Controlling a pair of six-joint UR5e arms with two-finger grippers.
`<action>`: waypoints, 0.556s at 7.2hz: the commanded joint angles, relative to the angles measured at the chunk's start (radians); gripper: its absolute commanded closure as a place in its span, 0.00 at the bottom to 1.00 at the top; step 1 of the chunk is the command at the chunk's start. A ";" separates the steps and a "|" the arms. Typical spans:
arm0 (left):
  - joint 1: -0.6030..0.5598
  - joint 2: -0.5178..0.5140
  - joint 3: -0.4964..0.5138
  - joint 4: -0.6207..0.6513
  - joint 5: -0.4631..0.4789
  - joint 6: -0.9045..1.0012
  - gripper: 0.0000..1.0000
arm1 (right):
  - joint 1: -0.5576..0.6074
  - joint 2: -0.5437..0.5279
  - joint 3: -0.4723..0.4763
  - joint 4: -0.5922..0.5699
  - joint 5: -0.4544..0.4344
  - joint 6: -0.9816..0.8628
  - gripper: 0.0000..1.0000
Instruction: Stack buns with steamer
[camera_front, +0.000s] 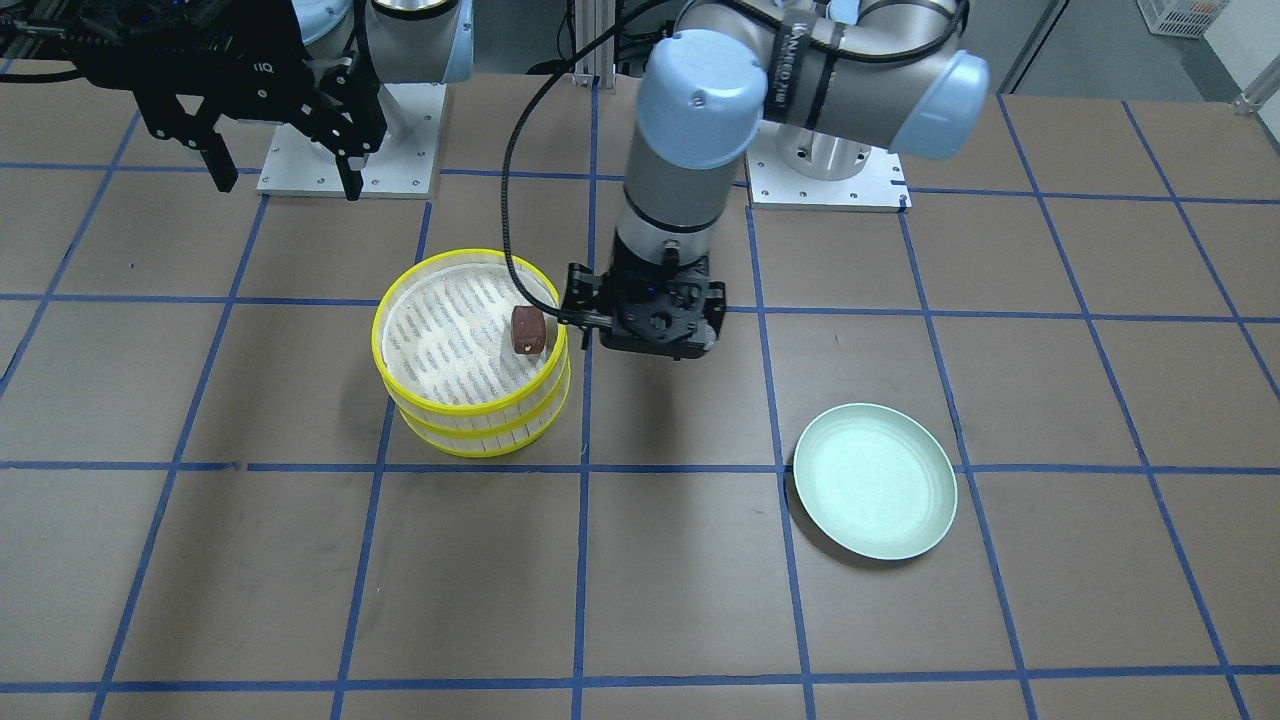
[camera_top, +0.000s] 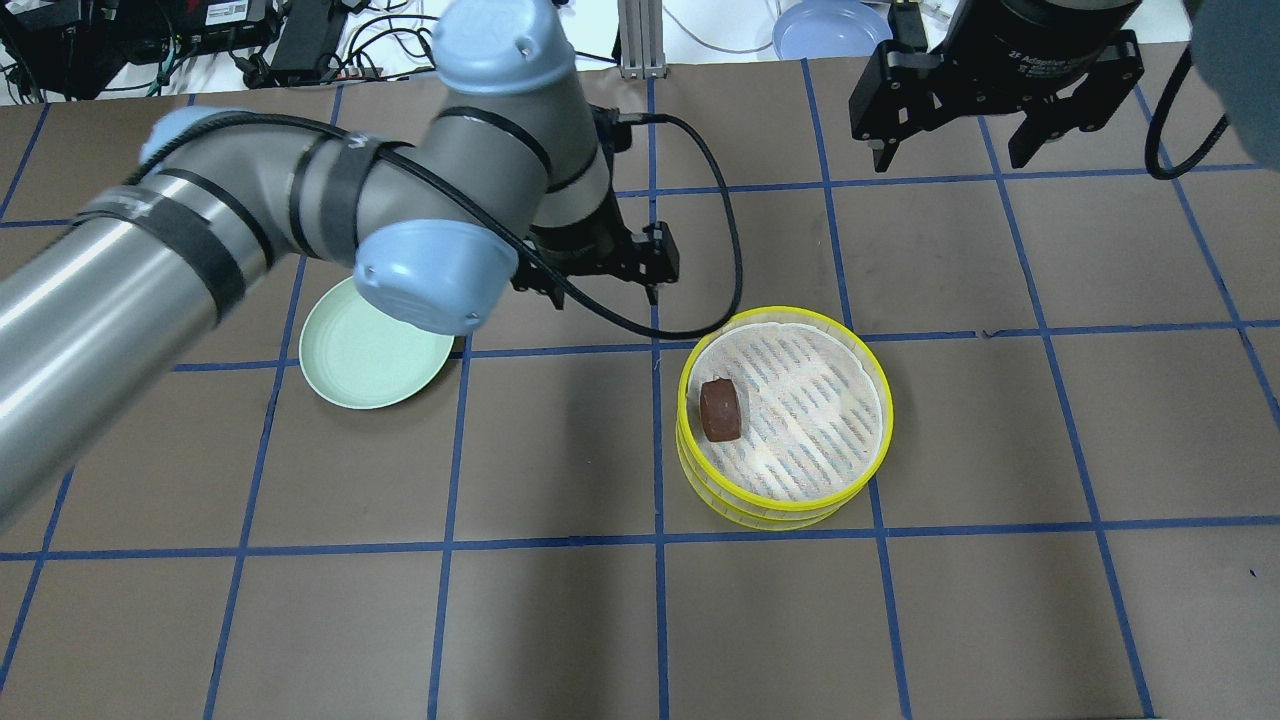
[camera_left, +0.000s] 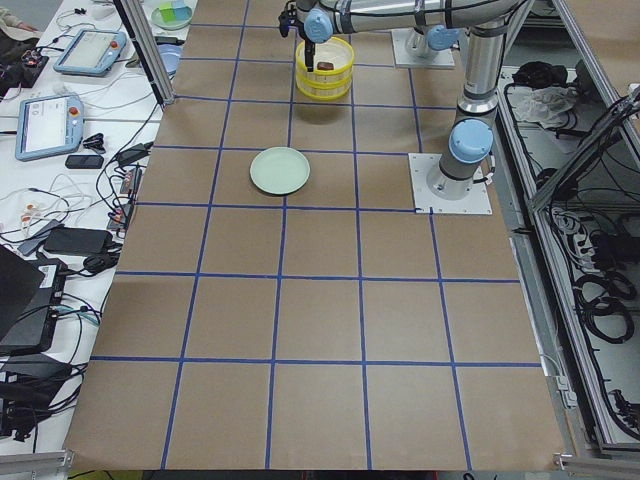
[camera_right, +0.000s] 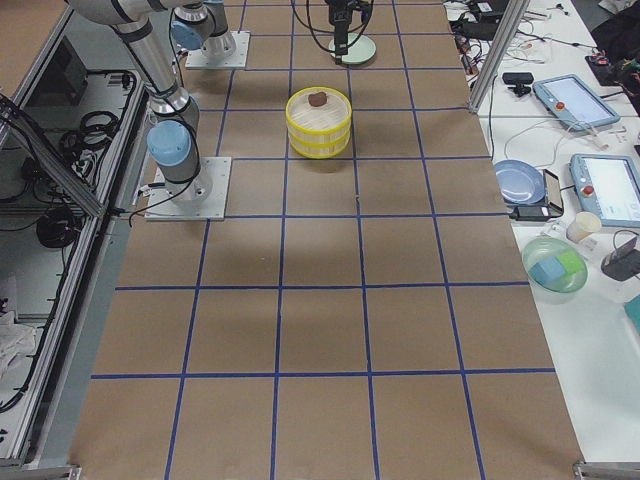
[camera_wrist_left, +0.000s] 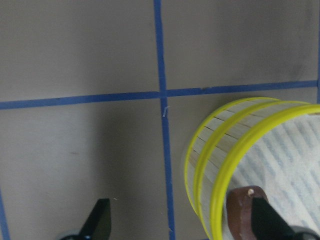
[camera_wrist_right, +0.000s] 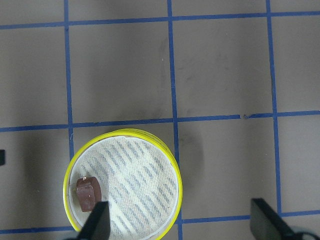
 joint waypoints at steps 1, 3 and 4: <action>0.179 0.048 0.082 -0.074 0.021 0.090 0.00 | 0.001 0.000 0.000 -0.001 0.002 0.000 0.00; 0.340 0.115 0.084 -0.108 0.023 0.218 0.00 | 0.001 0.000 0.002 -0.002 0.003 0.000 0.00; 0.353 0.164 0.084 -0.150 0.059 0.221 0.00 | 0.001 0.000 0.003 -0.002 0.003 0.000 0.00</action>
